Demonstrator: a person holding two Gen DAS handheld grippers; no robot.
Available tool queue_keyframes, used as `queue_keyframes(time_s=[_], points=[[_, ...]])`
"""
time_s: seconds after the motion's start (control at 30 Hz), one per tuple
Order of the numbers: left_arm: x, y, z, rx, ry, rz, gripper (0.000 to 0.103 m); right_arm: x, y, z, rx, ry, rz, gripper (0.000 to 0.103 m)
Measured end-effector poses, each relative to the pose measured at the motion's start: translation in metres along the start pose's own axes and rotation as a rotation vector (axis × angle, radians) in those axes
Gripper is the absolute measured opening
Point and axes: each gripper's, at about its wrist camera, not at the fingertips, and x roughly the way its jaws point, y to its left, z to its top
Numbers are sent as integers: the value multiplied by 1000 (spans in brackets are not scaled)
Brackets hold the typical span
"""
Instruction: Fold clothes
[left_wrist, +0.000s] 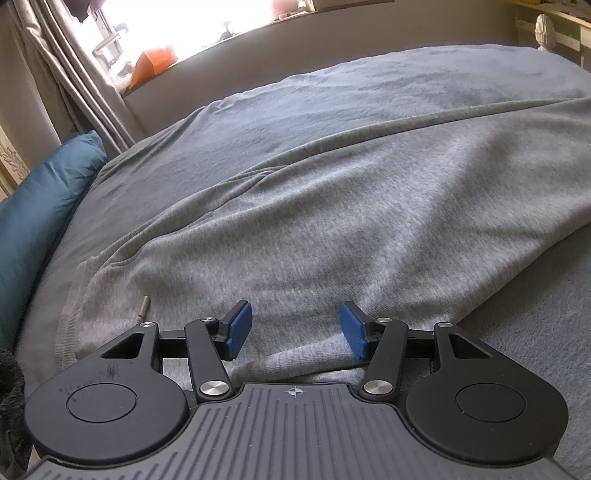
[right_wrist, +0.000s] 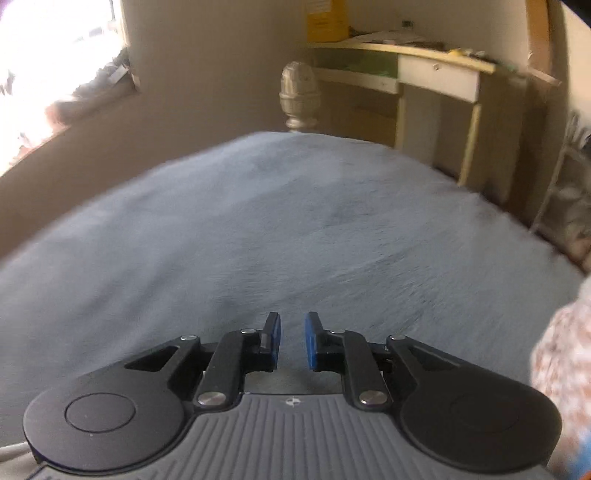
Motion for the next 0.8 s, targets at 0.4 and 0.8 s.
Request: queue_keyframes(time_s=[0.4, 0.8], points=[[1, 2, 1, -13, 5, -16, 53, -26, 11, -74, -422, 246, -279, 15], [-22, 2, 0, -44, -57, -44, 53, -97, -15, -105, -271, 231, -81, 17]])
